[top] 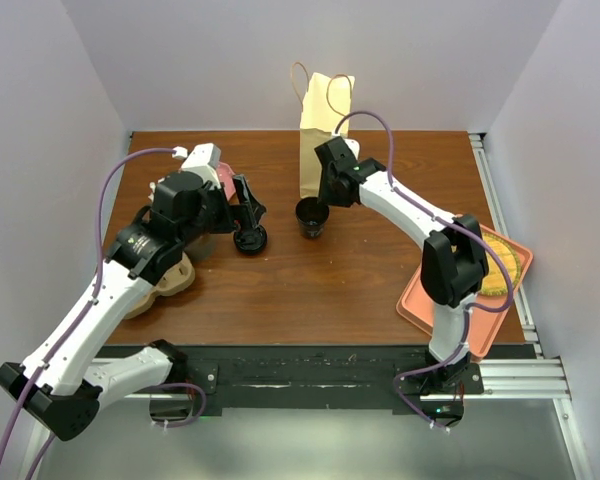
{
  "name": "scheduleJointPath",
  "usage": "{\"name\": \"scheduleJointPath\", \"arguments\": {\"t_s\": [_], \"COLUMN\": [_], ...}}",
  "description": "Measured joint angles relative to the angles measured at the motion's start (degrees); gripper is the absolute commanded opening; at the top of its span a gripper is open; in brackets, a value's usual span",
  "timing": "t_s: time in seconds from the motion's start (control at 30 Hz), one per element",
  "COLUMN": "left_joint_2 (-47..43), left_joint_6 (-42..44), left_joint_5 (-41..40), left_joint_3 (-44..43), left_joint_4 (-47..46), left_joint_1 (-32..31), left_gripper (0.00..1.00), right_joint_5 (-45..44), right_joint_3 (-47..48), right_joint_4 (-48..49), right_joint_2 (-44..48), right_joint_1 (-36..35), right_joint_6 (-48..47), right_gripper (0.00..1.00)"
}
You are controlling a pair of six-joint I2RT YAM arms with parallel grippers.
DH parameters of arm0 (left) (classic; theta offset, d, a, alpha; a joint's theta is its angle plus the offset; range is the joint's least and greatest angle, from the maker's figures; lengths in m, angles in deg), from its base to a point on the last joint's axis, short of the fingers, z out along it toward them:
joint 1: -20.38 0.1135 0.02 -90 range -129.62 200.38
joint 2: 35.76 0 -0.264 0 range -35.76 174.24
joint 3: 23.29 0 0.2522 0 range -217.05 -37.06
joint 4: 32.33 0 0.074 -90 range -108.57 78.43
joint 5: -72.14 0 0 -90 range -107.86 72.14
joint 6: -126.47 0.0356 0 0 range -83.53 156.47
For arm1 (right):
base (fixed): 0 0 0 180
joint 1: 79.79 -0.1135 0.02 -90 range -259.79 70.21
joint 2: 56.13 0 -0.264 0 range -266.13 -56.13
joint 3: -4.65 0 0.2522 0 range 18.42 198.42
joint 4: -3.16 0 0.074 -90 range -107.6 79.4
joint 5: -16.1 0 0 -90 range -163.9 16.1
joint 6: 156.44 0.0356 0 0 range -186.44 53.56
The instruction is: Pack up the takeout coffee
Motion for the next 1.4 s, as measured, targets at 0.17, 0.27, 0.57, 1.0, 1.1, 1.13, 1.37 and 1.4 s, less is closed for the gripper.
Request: {"name": "scheduleJointPath", "arguments": {"t_s": [0.17, 0.27, 0.57, 1.0, 1.1, 1.13, 1.37, 1.4], "left_joint_2": [0.11, 0.63, 2.12, 3.93, 4.02, 4.07, 4.15, 4.15], "left_joint_6": [0.87, 0.87, 0.92, 2.14, 2.36, 2.38, 2.58, 2.62], "left_joint_5": [-0.46, -0.39, -0.37, -0.39, -0.44, -0.46, -0.59, -0.57], "left_joint_3": [0.0, 0.0, -0.02, -0.02, -0.04, -0.04, -0.07, 0.13], "left_joint_4": [0.22, 0.2, 0.24, 0.31, 0.31, 0.31, 0.09, -0.26], "left_joint_1": [0.0, 0.0, 0.0, 0.0, 0.0, 0.0, 0.0, 0.0], "left_gripper": [0.97, 0.97, 0.97, 0.97, 0.97, 0.97, 0.97, 0.96], "right_joint_5": [1.09, 1.16, 1.11, 0.81, 0.72, 0.68, 0.59, 0.85], "right_joint_3": [0.02, 0.15, 3.91, 4.74, 4.74, 4.74, 4.0, 2.91], "right_joint_4": [-0.07, -0.22, -1.11, -3.13, -3.43, -3.48, -3.76, -3.54], "right_joint_2": [-1.29, -1.33, -3.28, -5.07, -5.07, -5.07, -4.46, -3.67], "right_joint_1": [0.0, 0.0, -0.02, -0.02, -0.02, -0.02, 0.0, 0.0], "right_joint_6": [-0.13, -0.48, -0.85, -1.97, -2.4, -2.58, -2.6, -2.6], "right_gripper": [0.29, 0.26, 0.26, 0.13, 0.04, 0.02, 0.0, 0.0]}}
